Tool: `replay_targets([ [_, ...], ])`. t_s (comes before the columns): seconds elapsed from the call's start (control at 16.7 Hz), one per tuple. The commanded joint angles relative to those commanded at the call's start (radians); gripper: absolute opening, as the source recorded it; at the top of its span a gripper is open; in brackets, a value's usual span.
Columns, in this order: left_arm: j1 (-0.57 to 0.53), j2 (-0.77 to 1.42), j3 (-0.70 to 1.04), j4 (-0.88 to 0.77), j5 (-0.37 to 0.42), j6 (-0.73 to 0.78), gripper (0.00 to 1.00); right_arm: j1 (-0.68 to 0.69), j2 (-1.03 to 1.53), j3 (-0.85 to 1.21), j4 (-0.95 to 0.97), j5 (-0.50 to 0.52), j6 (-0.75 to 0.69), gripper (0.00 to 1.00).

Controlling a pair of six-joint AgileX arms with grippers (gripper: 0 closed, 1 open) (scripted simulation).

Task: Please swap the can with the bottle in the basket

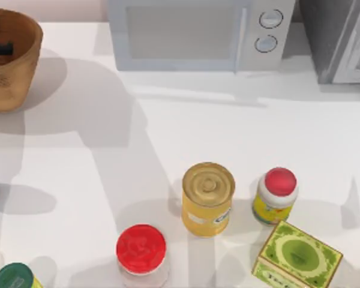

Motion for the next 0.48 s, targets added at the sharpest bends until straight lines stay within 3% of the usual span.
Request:
replay_targets([
  [0.24, -0.008, -0.102, -0.098, 0.050, -0.037, -0.011, 0.00, 0.000, 0.000, 0.000, 0.000, 0.000, 0.000, 1.00],
  [0.48, -0.036, -0.372, -0.360, 0.163, -0.105, -0.027, 0.00, 0.000, 0.000, 0.000, 0.000, 0.000, 0.000, 1.00],
])
